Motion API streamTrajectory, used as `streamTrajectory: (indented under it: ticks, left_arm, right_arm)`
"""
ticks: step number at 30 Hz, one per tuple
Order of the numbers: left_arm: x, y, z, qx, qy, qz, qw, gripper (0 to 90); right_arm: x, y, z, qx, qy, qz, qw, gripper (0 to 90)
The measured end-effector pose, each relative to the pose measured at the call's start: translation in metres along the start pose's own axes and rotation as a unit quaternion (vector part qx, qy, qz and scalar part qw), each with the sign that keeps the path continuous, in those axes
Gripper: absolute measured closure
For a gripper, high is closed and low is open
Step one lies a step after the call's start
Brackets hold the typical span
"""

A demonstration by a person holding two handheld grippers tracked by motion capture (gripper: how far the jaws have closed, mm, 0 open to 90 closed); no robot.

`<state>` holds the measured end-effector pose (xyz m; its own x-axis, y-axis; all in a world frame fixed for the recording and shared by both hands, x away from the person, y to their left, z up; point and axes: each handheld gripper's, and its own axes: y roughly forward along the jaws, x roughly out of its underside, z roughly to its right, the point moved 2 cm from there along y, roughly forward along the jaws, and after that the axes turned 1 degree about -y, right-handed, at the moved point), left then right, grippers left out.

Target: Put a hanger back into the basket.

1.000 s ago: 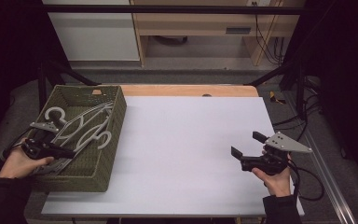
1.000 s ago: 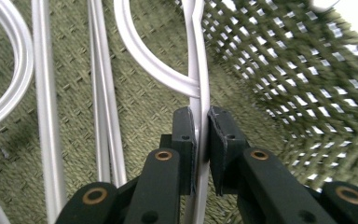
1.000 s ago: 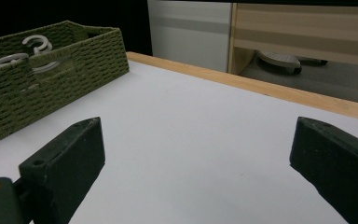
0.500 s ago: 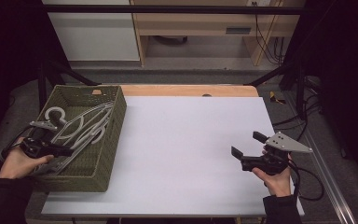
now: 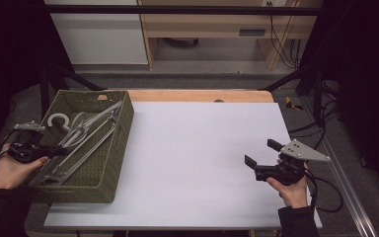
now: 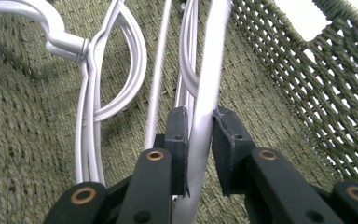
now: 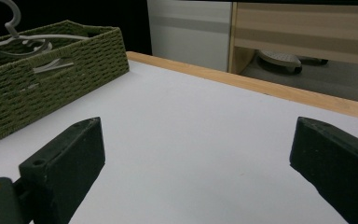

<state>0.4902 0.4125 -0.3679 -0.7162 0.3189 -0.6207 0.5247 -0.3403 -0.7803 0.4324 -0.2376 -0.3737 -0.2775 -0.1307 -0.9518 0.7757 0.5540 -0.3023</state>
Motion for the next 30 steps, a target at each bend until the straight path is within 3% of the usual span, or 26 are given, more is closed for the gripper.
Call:
streamTrajectory:
  ticks: [6,7,8,11,14,18,21,23,27,30]
  left_arm:
    - [-0.003,0.000,-0.003,-0.038,-0.001,0.001,0.9993,77.9]
    - [-0.003,0.001,-0.004,-0.050,0.000,0.002,0.9987,77.8]
    - [-0.003,0.001,-0.005,-0.076,0.005,-0.002,0.9971,77.9]
    - [-0.005,0.004,-0.007,-0.104,-0.005,-0.016,0.9944,78.0]
    - [-0.006,0.008,-0.012,-0.111,-0.018,-0.023,0.9933,77.8]
    - [-0.007,0.015,-0.019,-0.132,-0.035,-0.039,0.9898,74.7]
    - [-0.006,0.017,-0.019,-0.137,-0.038,-0.029,0.9894,66.7]
    - [-0.005,0.013,-0.015,-0.139,-0.029,-0.015,0.9898,61.7]
    - [-0.006,0.001,-0.005,-0.124,-0.020,0.018,0.9918,57.6]
    - [-0.008,-0.004,-0.001,-0.144,-0.018,0.019,0.9892,56.8]
  right_arm:
    - [0.000,0.000,0.000,0.000,-0.002,0.001,1.0000,3.3]
    - [0.000,0.000,0.000,0.001,-0.001,0.002,1.0000,3.3]
    - [0.000,0.000,0.001,0.001,-0.001,0.001,1.0000,3.3]
    - [0.000,0.000,0.000,0.000,0.000,0.000,1.0000,3.3]
    - [0.000,0.000,0.000,0.000,-0.002,0.001,1.0000,3.3]
    - [0.000,0.000,0.000,0.000,-0.001,0.001,1.0000,3.3]
    - [0.000,0.000,0.000,-0.001,-0.002,0.001,1.0000,3.3]
    - [0.000,-0.001,0.000,0.000,-0.002,0.002,1.0000,3.3]
    - [0.000,-0.001,0.001,-0.001,-0.002,0.002,1.0000,3.3]
    - [0.000,0.000,0.000,0.000,-0.002,0.000,1.0000,3.3]
